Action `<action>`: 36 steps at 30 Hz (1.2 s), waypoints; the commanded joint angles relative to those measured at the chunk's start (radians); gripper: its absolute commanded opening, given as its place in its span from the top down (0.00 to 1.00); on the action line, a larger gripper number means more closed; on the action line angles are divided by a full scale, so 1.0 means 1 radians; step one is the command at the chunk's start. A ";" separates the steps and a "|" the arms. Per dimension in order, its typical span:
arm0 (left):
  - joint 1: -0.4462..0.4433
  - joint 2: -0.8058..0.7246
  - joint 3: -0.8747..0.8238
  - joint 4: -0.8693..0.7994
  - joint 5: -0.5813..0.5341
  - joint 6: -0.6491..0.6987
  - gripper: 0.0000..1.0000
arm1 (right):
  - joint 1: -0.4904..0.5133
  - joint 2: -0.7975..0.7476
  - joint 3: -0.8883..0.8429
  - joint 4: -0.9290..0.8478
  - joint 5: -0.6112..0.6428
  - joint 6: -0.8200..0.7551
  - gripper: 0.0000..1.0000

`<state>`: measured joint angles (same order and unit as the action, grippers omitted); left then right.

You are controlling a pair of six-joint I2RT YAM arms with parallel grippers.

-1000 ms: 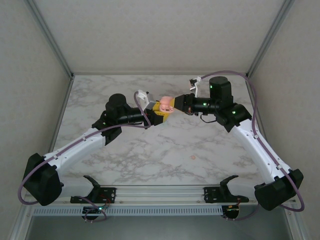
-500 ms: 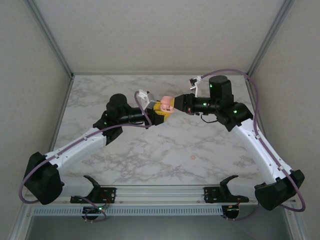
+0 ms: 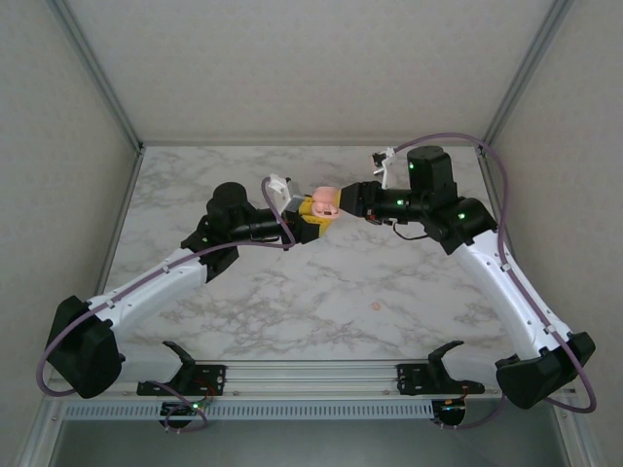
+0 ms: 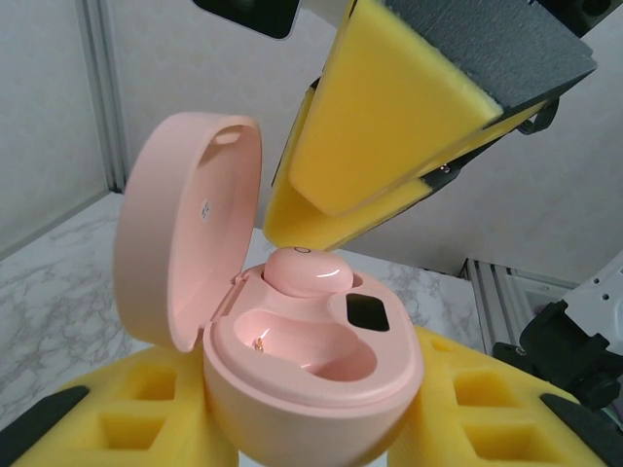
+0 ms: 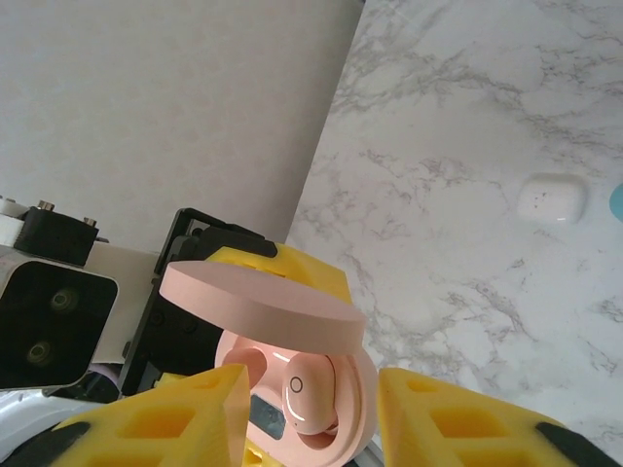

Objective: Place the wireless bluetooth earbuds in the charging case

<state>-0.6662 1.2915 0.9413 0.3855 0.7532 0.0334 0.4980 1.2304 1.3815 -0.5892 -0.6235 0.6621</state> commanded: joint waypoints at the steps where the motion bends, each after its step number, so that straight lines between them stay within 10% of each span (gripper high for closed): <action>1: -0.012 -0.012 0.036 0.019 -0.003 0.026 0.85 | 0.007 -0.014 0.039 -0.012 0.007 0.000 0.65; 7: -0.012 -0.012 0.032 0.016 -0.020 0.034 0.85 | 0.007 -0.040 0.042 -0.041 0.031 -0.018 0.64; 19: -0.010 -0.085 -0.026 -0.005 -0.140 0.050 0.86 | -0.110 -0.212 -0.200 -0.419 0.534 -0.009 0.62; 36: -0.011 -0.158 -0.061 -0.028 -0.184 0.047 0.85 | 0.004 -0.143 -0.763 -0.115 0.331 0.361 0.50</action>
<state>-0.6670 1.1519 0.8814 0.3546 0.5835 0.0753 0.4728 1.1049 0.6437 -0.7795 -0.2661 0.9161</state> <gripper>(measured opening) 0.355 0.492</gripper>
